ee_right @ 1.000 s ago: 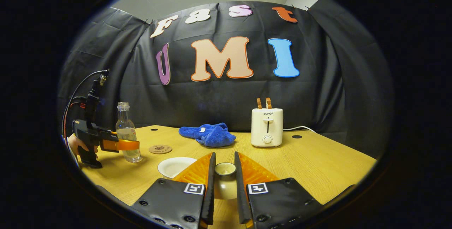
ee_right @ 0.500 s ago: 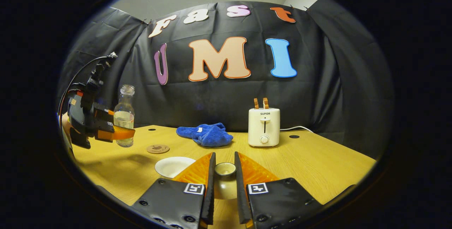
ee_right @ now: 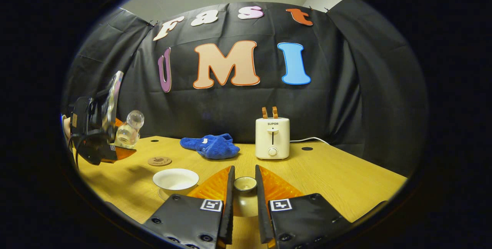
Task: Open the teacup lid with one hand, grasp the water bottle and pour water into the teacup with the other hand; after pouring, place the water bottle on the coaster and then close the teacup lid.
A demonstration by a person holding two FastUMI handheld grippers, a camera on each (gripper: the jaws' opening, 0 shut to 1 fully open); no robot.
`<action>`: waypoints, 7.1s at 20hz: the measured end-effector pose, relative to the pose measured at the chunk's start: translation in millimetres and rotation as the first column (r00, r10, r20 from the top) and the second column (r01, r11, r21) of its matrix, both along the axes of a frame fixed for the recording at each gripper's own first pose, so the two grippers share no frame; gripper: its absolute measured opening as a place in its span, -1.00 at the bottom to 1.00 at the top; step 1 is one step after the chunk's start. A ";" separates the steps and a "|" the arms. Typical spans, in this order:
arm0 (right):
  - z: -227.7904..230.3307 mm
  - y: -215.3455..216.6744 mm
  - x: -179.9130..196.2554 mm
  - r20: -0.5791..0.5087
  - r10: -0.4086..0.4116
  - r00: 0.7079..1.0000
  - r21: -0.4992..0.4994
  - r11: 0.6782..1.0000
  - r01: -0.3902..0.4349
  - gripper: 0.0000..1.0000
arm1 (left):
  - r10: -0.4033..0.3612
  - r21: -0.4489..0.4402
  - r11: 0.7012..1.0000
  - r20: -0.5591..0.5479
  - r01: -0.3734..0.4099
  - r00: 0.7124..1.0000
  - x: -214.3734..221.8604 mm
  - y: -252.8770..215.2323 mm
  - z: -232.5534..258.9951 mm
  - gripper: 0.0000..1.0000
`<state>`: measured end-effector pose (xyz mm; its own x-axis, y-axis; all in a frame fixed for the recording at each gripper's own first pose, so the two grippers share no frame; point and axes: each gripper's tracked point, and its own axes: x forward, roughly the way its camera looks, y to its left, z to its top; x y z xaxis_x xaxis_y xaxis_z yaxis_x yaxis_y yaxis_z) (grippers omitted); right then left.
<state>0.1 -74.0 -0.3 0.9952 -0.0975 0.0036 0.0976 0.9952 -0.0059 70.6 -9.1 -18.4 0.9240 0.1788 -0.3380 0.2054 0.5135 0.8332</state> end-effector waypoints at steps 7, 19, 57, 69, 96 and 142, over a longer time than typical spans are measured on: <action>-0.1 -4.3 -1.1 0.001 -0.007 1.000 -0.001 1.000 0.007 -0.39 | -0.035 0.181 0.983 -0.039 0.042 0.999 5.5 -4.3 -1.2 0.37; -0.9 -4.8 -1.0 0.001 -0.007 1.000 -0.001 1.000 0.007 -0.39 | -0.122 0.485 0.864 -0.057 0.135 0.991 21.7 -10.4 12.8 0.37; -0.1 -5.0 -1.1 0.001 -0.006 1.000 -0.002 1.000 0.006 -0.39 | -0.253 0.817 0.544 -0.055 0.189 0.966 38.8 -48.2 57.0 0.36; -0.9 -4.7 -1.6 0.000 -0.008 1.000 -0.002 1.000 0.008 -0.40 | -0.264 0.771 0.607 -0.034 0.193 0.964 41.0 -50.8 54.0 0.36; -0.6 -7.2 -0.3 -0.001 -0.021 1.000 -0.003 1.000 0.021 -0.40 | 0.233 -0.783 0.622 0.182 -0.002 0.955 88.6 40.3 19.0 0.35; -9.7 125.9 47.6 -0.022 0.343 0.939 0.016 0.939 -0.343 -0.40 | 0.409 -0.830 0.556 0.320 0.045 0.855 40.1 50.5 11.7 0.93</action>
<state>47.7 51.9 -10.1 0.9681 0.2499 -0.0200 -0.2498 0.9683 0.0076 110.7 41.4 -6.7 0.9725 0.2327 -0.0069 -0.2325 0.9724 0.0202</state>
